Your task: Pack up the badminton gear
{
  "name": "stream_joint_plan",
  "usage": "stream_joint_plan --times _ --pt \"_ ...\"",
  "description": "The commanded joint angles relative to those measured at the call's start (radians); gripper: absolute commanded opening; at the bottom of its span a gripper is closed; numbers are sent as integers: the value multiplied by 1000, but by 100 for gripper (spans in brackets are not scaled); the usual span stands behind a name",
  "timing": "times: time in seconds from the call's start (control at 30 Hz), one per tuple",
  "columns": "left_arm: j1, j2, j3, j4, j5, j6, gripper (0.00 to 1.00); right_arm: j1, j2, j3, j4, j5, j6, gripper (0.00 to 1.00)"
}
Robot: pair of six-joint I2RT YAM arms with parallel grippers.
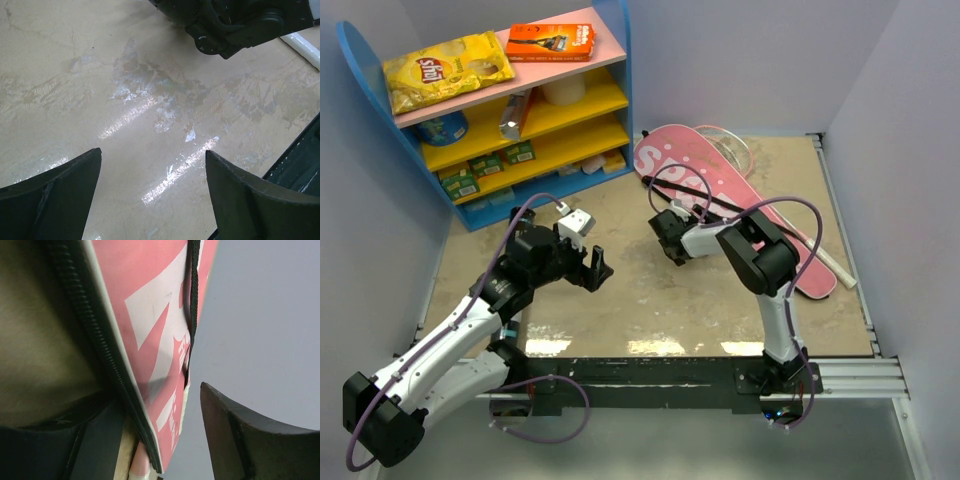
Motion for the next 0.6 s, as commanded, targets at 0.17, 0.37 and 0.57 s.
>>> stream_joint_plan --times 0.17,0.37,0.57 --pt "-6 -3 -6 25 -3 -9 89 -50 36 -28 120 -94 -33 53" --pt "-8 3 -6 25 -3 -6 89 -52 33 -23 134 -77 -39 19" --pt "-6 11 -6 23 -10 -2 89 -50 -49 20 40 -49 53 0"
